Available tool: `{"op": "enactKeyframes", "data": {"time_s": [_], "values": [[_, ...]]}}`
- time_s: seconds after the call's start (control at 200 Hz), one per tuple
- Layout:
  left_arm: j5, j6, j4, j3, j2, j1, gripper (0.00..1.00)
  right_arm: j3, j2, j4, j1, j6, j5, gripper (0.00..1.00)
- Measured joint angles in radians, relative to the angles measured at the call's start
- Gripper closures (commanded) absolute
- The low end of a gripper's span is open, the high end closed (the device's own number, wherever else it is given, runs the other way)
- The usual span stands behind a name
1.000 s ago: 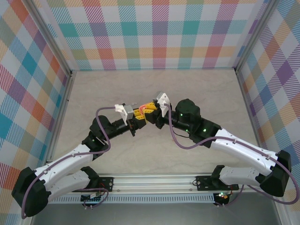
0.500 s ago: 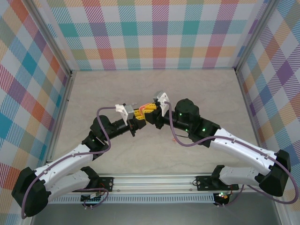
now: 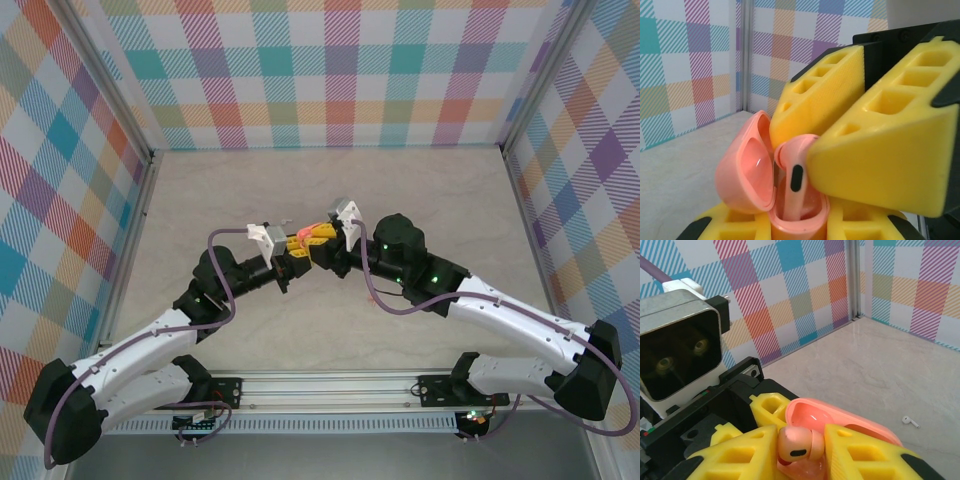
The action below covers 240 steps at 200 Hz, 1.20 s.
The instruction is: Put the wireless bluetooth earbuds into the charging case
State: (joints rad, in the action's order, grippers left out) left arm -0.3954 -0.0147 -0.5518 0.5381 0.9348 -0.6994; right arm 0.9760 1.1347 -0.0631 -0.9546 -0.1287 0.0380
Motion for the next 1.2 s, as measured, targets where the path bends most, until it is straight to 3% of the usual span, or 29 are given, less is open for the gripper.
{"op": "enactKeyframes", "data": {"time_s": [0.425,0.705,1.2], "values": [[0.0,0.0,0.002,0.0,-0.022,0.0,0.89,0.024,-0.005,0.024,0.0,-0.036,0.001,0.58],[0.007,0.0,-0.034,0.0,-0.043,0.0,0.89,0.137,-0.006,0.174,0.0,-0.105,-0.009,0.56],[0.014,0.0,-0.053,0.0,-0.042,0.0,0.89,0.316,0.039,0.395,0.0,-0.143,0.079,0.79]]}}
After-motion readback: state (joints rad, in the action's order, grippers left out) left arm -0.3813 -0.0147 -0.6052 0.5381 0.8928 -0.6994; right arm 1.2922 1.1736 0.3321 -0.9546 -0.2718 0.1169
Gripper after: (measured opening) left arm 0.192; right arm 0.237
